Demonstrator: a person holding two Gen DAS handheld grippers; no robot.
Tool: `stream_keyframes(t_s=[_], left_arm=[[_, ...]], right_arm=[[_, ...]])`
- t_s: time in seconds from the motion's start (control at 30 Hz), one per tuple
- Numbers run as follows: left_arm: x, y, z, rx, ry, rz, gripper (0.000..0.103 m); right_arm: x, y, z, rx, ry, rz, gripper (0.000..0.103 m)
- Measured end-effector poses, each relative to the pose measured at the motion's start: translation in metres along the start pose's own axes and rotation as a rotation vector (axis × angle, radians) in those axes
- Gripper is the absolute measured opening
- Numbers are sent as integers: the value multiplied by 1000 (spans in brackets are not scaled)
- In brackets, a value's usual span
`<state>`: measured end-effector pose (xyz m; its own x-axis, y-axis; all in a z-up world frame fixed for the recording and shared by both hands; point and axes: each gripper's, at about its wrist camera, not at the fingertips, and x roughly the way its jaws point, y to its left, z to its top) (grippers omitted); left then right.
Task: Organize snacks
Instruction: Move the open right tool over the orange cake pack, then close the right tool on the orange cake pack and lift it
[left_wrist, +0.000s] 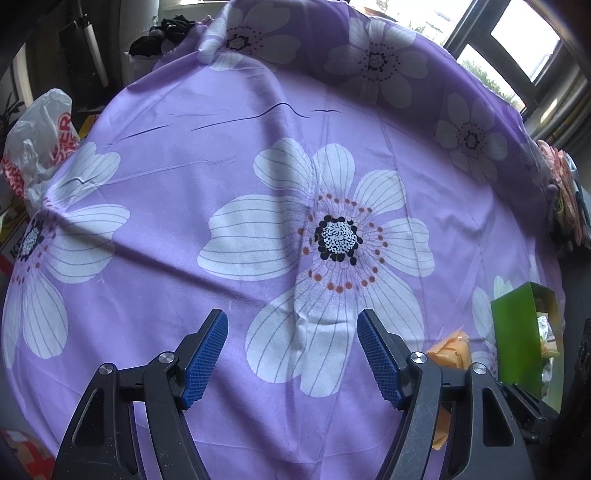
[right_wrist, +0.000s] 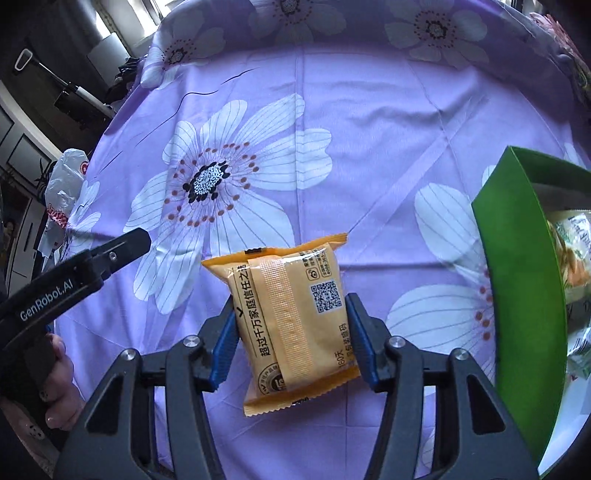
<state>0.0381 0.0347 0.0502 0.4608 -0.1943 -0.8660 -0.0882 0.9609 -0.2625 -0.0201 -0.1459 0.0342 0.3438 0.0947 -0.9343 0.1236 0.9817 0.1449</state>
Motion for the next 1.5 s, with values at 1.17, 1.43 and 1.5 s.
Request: stream_keyframes(t_s=[1.17, 1.43, 1.5], left_arm=[[18, -85, -51, 178, 186, -210, 73], [26, -96, -58, 225, 201, -226, 68], [26, -98, -59, 237, 185, -215, 65]], right_arm=[[-9, -54, -5, 293, -15, 388, 61], [4, -51, -4, 278, 19, 338, 61], [10, -51, -4, 278, 38, 350, 61]])
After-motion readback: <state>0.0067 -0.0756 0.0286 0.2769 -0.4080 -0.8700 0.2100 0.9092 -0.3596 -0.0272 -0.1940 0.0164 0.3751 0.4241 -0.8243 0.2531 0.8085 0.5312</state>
